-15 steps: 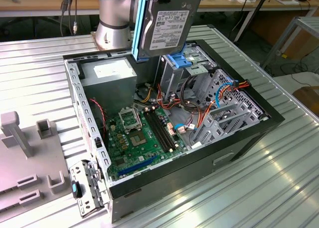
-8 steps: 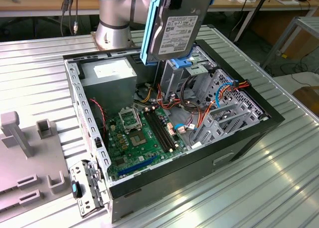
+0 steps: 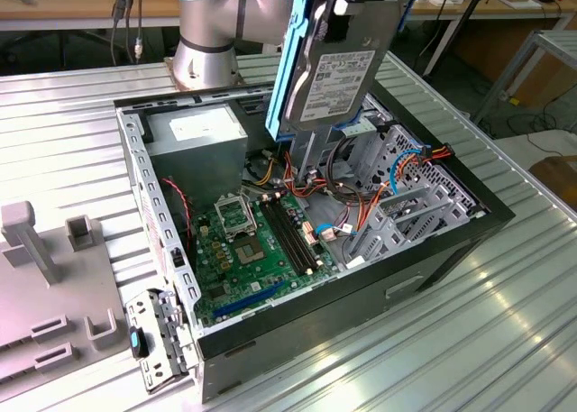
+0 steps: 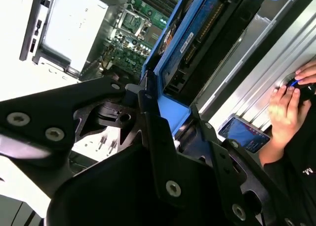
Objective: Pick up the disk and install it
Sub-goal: 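Insert the disk into the insertion slot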
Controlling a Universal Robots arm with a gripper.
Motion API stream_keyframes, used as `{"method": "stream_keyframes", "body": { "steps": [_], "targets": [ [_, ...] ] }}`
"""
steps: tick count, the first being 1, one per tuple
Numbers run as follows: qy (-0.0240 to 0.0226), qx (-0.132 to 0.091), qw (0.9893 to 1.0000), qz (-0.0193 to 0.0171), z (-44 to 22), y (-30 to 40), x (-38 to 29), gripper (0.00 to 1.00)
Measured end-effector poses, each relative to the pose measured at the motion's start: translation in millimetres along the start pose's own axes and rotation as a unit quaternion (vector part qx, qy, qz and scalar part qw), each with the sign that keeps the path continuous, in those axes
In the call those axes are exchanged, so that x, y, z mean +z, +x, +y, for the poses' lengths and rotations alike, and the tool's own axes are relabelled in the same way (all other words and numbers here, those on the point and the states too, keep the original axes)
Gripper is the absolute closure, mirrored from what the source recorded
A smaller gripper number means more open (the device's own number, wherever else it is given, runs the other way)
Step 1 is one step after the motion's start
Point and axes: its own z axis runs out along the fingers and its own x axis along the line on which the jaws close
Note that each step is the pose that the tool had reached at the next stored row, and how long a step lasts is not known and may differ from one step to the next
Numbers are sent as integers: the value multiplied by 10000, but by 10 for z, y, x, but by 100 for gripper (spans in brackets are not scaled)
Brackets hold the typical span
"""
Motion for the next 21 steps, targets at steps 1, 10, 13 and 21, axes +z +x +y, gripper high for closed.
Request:
{"method": "stream_keyframes", "body": {
  "steps": [1, 10, 13, 21],
  "targets": [
    [-1, 0, 10000, 2, 0, 49, 3, 63],
    [0, 0, 10000, 1, 1, 402, 28, 63],
    [-1, 0, 10000, 1, 0, 461, 32, 63],
    [0, -1, 10000, 1, -396, 524, 99, 63]
  ]
}}
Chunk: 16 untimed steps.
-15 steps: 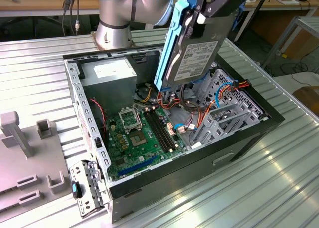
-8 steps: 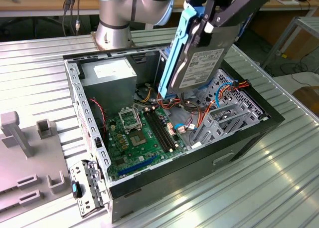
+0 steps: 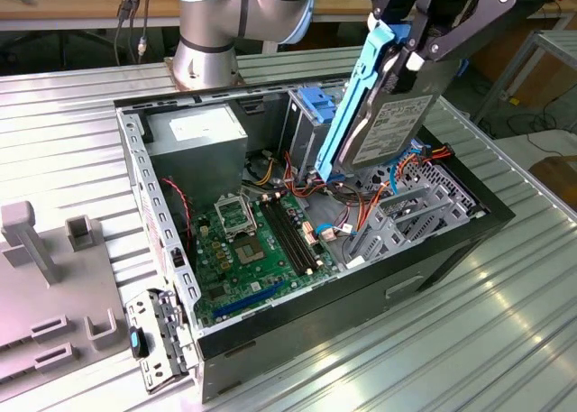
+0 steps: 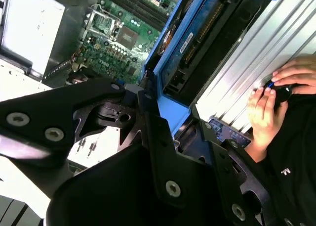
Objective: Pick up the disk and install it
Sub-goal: 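Insert the disk into the insertion slot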
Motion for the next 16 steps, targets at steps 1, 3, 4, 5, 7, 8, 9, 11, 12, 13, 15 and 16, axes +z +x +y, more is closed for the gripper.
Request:
{"method": "stream_keyframes", "body": {
  "steps": [1, 3, 4, 5, 7, 8, 9, 11, 12, 13, 15, 16],
  "targets": [
    [0, 0, 10000, 0, -75, 2, 15, 63],
    [0, 0, 10000, 0, -142, 5, 28, 63],
    [0, 0, 10000, 0, -187, 7, 34, 63],
    [0, 0, 10000, 1, -248, 8, 45, 63],
    [0, 0, 10000, 0, -304, 9, 56, 63],
    [0, 0, 10000, 0, -312, 9, 59, 63],
    [0, 0, 10000, 2, -331, 10, 64, 63],
    [0, 0, 10000, 4, -371, 10, 72, 63],
    [0, 0, 10000, 4, -381, 10, 74, 63],
    [0, 0, 10000, 3, -406, 10, 78, 63],
    [0, 0, 10000, 4, -432, 10, 82, 63],
    [0, 0, 10000, 4, -442, 11, 84, 63]
  ]
}}
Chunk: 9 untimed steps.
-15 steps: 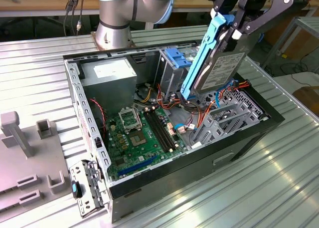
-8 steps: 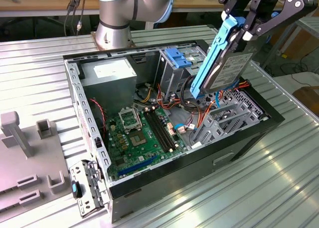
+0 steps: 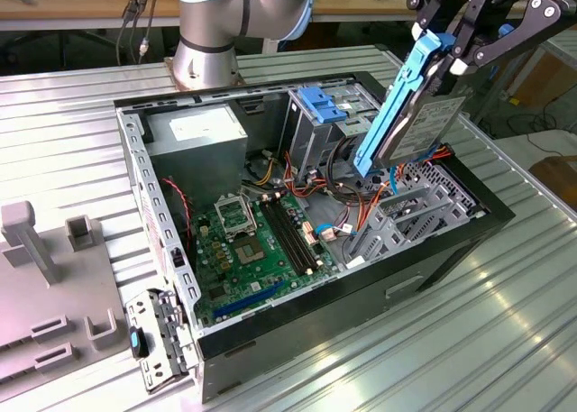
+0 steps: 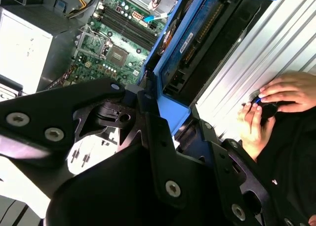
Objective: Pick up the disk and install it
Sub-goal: 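Insert the disk into the insertion slot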
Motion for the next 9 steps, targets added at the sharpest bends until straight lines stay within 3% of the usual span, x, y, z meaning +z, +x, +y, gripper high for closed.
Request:
{"method": "stream_keyframes", "body": {
  "steps": [7, 9],
  "targets": [
    [0, 0, 10000, 8, -65, 0, 11, 63],
    [0, -1, 10000, 30, -82, 0, 12, 63]
  ]
}}
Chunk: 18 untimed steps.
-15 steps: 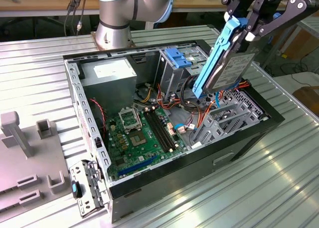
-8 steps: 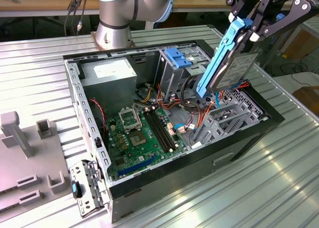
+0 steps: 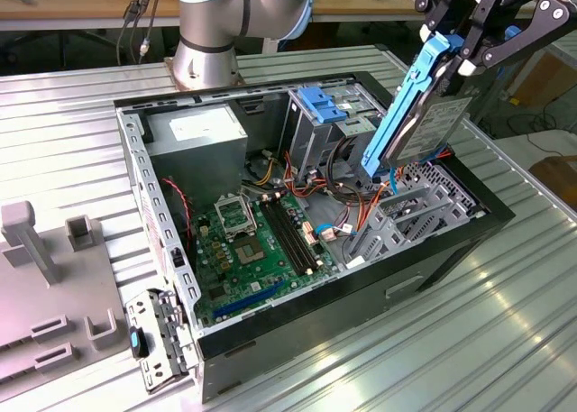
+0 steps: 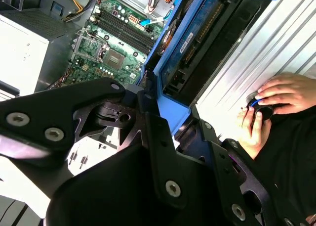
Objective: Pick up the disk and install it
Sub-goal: 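Insert the disk into the insertion slot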
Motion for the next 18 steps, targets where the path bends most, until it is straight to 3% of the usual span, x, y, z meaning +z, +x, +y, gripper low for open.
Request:
{"method": "stream_keyframes", "body": {
  "steps": [10, 11, 12, 14, 18],
  "targets": [
    [1, 0, 10000, 2, 0, 0, 0, 63],
    [12, 0, 10000, 2, 1, 0, 1, 63],
    [72, -2, 10000, 2, 0, 0, 0, 63],
    [128, -4, 9999, 3, 0, 0, 3, 63],
    [131, -3, 9999, 4, -13, 38, 53, 63]
  ]
}}
